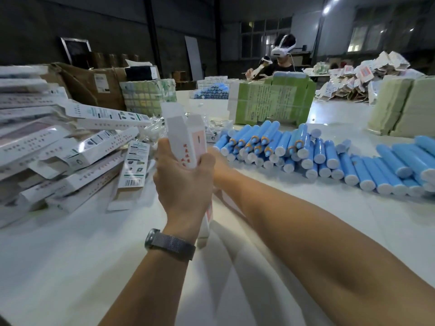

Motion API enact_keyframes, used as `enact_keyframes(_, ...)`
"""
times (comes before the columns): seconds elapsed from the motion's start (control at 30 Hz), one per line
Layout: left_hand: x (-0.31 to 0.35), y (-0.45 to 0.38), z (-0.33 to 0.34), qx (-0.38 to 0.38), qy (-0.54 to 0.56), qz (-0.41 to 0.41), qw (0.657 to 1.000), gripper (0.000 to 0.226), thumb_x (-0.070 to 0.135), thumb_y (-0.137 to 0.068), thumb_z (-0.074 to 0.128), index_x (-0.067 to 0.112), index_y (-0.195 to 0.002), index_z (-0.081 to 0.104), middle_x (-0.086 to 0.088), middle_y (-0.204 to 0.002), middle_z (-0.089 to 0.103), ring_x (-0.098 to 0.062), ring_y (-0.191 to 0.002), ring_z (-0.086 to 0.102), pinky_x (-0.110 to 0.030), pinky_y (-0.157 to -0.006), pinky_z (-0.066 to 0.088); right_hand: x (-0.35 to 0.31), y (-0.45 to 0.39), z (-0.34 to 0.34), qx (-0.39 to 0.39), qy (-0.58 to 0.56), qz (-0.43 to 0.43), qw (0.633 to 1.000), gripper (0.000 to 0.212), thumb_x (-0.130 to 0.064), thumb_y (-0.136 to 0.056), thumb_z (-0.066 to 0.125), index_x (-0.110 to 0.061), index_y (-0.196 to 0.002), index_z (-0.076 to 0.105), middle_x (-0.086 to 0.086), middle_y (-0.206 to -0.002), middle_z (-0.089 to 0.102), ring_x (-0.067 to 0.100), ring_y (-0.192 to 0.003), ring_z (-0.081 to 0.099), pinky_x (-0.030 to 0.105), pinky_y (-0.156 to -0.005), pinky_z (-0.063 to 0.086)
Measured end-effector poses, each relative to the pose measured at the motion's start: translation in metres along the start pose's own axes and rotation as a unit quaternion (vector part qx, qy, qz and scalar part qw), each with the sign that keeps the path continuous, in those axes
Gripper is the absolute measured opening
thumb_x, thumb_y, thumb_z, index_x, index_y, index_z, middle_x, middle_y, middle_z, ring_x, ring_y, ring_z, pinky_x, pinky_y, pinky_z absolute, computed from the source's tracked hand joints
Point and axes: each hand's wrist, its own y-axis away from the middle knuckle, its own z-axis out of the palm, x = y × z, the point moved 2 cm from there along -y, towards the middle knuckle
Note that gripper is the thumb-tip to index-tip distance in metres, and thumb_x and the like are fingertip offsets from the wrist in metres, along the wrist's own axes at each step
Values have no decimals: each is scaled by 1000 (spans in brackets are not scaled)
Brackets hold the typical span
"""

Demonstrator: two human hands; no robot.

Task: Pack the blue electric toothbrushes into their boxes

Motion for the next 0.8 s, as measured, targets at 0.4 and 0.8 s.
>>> enact_keyframes(0.4,8,5,-2,-3,-38,46,998,41,42,-68,66,38,-97,37,20,-78,51,-27,-82,62,-48,-75,58,24,2,-20,133,-71,-61,987,18,-18,-85,67,-16,-102,72,4,-87,64,17,-74,54,28,-67,39)
enact_keyframes(0.8,22,14,8,-160,105,94,977,40,25,-69,67,17,-106,58,9,-86,63,-6,-73,65,-21,-59,53,19,137,-146,272,-414,-79,865,34,4,-82,61,-14,-110,68,-4,-85,74,5,-78,66,17,-65,48)
